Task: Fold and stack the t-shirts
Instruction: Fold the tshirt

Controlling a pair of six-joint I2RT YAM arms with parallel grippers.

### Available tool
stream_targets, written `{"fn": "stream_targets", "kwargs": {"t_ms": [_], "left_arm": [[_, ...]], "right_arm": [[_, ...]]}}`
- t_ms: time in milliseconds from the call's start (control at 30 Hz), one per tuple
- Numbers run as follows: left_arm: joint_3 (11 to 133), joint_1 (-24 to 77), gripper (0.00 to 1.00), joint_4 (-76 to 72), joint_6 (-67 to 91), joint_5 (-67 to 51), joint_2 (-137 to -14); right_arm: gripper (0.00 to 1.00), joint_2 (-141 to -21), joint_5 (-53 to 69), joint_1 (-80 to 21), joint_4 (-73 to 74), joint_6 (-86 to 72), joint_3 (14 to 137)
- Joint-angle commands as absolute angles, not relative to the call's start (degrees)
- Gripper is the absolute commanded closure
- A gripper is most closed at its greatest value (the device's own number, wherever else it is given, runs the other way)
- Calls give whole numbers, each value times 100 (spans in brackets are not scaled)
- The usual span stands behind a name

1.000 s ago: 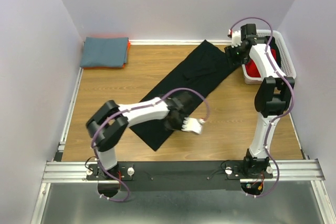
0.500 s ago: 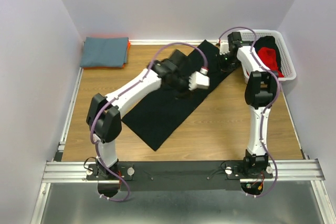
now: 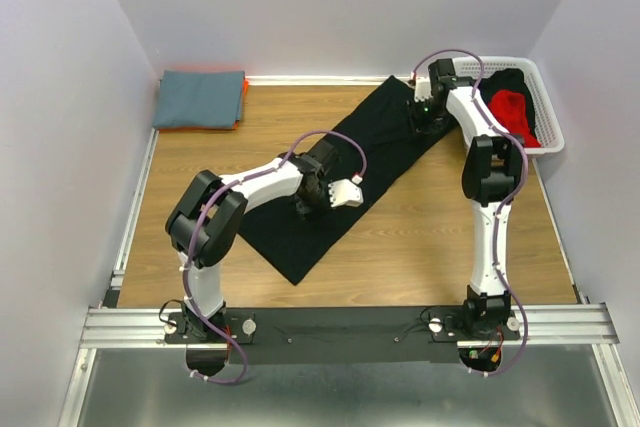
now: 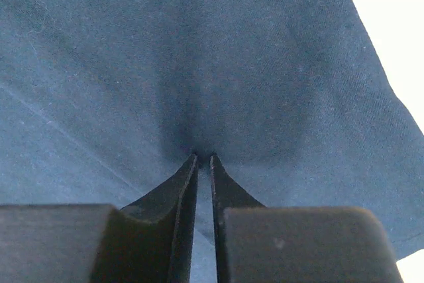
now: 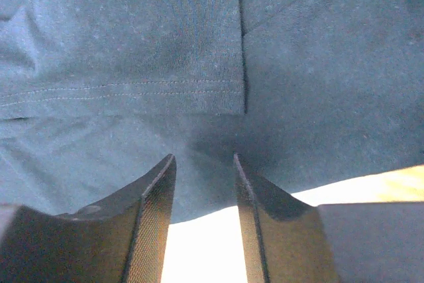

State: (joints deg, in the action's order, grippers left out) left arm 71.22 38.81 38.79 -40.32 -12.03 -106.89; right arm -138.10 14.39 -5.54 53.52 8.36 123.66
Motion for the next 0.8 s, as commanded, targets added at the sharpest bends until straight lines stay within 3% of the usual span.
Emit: {"fn": "stream_targets", "kwargs": {"t_ms": [0,267,467,667,767], "left_arm": [[6900,4208,81,3691,-4140,-791,-10969],[6829,5703,85,4131,-3929,-1687,-11057],[7644,6538,85,4289,-3508,-2723,-11101],[8094,5908,76,4131,-3358,-3188,-10679],[8191,5048,73,4122,-3349,-3733,-10381]], "right_arm": [[51,-13395,1292,-554,5326,852,12253],[45,-13070,1011,-554,5370,1098,12033],[46,-12937,949,-554,5370,1362,11664],[53,-13227,1283,-676,5396,1450,11452],[55,-13508,1248,-878,5370,1477,11496]]}}
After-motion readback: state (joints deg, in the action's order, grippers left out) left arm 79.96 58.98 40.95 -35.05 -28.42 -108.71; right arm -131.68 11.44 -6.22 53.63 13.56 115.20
